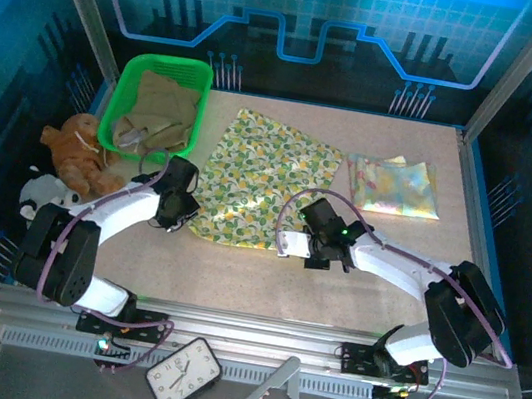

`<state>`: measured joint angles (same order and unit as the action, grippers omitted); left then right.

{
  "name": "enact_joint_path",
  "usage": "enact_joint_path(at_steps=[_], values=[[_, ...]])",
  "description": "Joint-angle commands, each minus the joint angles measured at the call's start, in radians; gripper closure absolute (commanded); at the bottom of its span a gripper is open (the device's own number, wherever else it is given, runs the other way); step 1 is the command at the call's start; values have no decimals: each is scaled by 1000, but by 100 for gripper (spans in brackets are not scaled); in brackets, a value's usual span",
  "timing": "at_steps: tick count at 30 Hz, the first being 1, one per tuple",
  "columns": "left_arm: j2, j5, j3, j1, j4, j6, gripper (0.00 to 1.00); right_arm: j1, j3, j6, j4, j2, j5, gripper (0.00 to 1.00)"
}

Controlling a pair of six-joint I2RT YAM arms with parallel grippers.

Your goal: Fold and stack the skirts

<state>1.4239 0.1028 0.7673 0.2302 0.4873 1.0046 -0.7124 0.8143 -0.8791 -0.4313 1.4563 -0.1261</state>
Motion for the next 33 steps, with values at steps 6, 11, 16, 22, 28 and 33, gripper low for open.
enact_joint_path(at_steps=[6, 11, 16, 22, 28, 33], values=[[-156, 24, -37, -5, 115, -2, 98, 18, 39, 47, -77, -73, 60, 100], [-403, 11, -141, -5, 234, 70, 100, 9, 56, 94, -144, -116, 113, 100], [-601, 53, -56, -8, 356, 56, 100, 24, 113, 127, -149, -172, 199, 100], [-369, 74, 219, -33, 304, -129, 100, 152, 232, 92, -197, -124, 335, 100], [-48, 56, 500, -66, 203, -277, 100, 287, 440, 24, -292, 42, 432, 100], [165, 61, 701, -80, 236, -335, 100, 348, 628, -45, -374, 217, 494, 100]])
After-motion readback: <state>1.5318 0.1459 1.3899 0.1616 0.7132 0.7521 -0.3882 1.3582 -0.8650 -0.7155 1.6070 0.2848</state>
